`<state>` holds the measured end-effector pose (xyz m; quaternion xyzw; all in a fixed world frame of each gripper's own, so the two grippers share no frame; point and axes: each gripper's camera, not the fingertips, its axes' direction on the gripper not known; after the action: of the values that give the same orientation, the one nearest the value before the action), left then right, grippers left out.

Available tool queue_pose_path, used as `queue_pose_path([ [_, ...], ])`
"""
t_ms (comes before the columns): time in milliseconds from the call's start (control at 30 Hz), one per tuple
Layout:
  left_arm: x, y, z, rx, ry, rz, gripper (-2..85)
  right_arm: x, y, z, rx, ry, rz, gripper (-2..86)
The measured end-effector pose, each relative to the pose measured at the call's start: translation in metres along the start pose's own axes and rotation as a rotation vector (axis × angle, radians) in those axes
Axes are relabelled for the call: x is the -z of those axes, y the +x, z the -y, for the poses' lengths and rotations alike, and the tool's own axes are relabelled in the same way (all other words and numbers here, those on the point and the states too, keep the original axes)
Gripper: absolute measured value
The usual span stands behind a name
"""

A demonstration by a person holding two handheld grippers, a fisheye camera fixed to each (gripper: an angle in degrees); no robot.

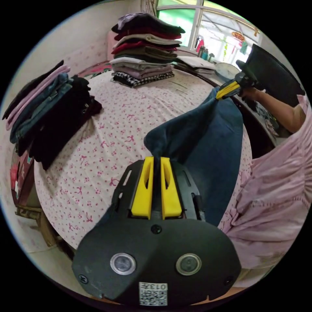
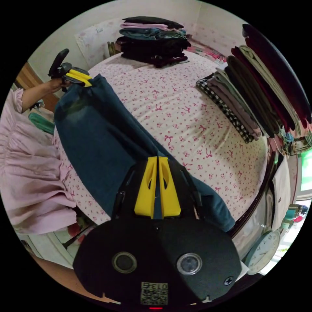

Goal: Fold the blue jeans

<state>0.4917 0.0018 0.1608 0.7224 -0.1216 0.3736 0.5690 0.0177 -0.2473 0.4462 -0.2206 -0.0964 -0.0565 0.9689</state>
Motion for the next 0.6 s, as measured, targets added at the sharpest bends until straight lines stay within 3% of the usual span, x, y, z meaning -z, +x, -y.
queue_pose_path([
  [167, -0.026, 0.027, -0.013, 0.010, -0.064, 0.038, 2.7, -0.034, -0.015, -0.012, -0.023, -0.077, 0.015, 0.3],
  [367, -0.037, 0.002, 0.021, 0.077, -0.065, 0.128, 3.2, -0.035, 0.014, 0.025, -0.143, -0.008, -0.049, 0.2],
  [467, -0.077, -0.026, 0.028, 0.203, -0.190, 0.007, 4.3, -0.041, 0.045, 0.035, -0.316, -0.041, -0.135, 0.1],
  [600, -0.060, -0.030, 0.015, 0.346, -0.064, -0.009, 5.5, 0.014, 0.066, -0.018, -0.528, 0.133, -0.067, 0.4],
])
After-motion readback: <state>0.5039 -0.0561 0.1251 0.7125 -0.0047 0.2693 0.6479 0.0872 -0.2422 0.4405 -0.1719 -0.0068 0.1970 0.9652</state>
